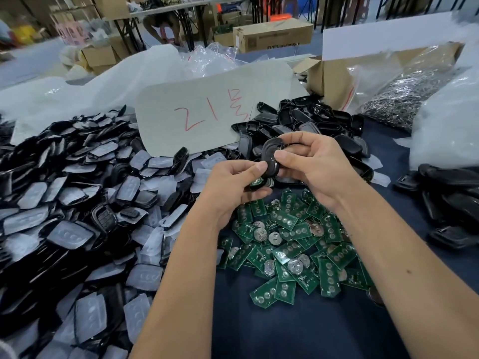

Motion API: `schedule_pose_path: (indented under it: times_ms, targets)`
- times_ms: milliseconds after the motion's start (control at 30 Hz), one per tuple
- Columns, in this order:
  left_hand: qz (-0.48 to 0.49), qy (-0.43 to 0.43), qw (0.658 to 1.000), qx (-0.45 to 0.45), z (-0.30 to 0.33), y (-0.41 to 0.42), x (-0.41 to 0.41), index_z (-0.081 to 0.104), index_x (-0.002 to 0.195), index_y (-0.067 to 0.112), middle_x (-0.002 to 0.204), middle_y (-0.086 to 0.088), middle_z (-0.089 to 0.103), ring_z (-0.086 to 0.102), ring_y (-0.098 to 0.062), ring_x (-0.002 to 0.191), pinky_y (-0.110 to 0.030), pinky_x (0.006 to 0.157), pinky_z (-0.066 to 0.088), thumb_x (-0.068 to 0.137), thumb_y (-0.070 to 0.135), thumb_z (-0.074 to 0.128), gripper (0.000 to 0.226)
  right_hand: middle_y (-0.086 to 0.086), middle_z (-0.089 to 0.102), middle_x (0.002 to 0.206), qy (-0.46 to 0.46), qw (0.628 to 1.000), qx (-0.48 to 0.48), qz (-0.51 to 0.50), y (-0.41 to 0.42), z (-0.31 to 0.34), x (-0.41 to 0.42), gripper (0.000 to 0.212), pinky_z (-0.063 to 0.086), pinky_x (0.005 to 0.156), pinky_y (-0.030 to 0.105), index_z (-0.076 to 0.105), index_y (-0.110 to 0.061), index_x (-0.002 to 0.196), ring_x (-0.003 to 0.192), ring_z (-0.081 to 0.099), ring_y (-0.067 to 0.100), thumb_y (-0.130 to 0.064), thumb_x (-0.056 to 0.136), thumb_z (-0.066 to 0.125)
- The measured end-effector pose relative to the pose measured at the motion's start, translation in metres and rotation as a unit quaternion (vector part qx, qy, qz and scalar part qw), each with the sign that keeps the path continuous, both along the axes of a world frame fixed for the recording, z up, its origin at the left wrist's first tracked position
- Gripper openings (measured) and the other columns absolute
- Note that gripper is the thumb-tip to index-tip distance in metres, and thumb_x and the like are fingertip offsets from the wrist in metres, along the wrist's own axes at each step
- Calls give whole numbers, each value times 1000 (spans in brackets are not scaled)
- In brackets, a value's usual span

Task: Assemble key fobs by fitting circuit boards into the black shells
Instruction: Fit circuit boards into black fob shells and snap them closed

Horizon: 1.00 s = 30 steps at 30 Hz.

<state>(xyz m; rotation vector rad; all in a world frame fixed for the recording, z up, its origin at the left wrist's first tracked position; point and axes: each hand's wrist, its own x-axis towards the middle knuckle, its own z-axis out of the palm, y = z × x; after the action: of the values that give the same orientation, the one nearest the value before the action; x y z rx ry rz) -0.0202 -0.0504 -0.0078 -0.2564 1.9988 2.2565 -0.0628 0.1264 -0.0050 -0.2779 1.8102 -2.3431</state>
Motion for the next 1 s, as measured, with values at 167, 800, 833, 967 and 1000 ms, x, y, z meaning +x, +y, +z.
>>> schedule_pose_path:
  times_ms: [167, 800, 833, 967, 1000]
  targets:
    - [-18, -6, 1000, 16, 1, -1, 0, 74, 106, -4, 111, -23, 73, 74, -25, 69, -20, 59, 59, 97, 14, 69, 20, 8, 71, 78, 1, 999, -31, 22, 3, -2, -1, 41, 59, 61, 26, 70, -5, 112, 62, 66, 17, -12, 73, 80]
    - [122, 164, 957, -204, -7, 22, -5, 80, 89, 29, 79, 8, 77, 76, -18, 72, -40, 70, 65, 99, 22, 69, 17, 13, 79, 100, -56, 992, -26, -111, -15, -10, -3, 23, 62, 84, 31, 74, -2, 110, 90, 77, 19, -6, 89, 79]
    - [136, 136, 969, -155, -7, 22, -5, 80, 91, 27, 81, 6, 77, 77, -20, 70, -37, 68, 65, 100, 16, 66, 20, 15, 78, 102, -66, 992, -47, -95, -13, -9, -4, 20, 62, 87, 33, 73, -1, 110, 90, 76, 20, -5, 90, 77]
    - [152, 65, 985, -40, -7, 16, -6, 78, 110, 17, 110, -18, 69, 75, -19, 71, -28, 70, 63, 98, -3, 64, 27, 11, 76, 97, -65, 995, -51, -50, -6, -10, -6, 9, 60, 96, 39, 76, -7, 99, 94, 72, 22, -4, 91, 75]
    - [151, 58, 987, -21, -6, 15, -6, 76, 115, 19, 113, -22, 68, 75, -20, 71, -29, 70, 63, 97, -4, 65, 31, 9, 76, 96, -67, 996, -58, -33, -5, -9, -6, 10, 61, 95, 38, 76, -8, 99, 95, 72, 22, -6, 89, 76]
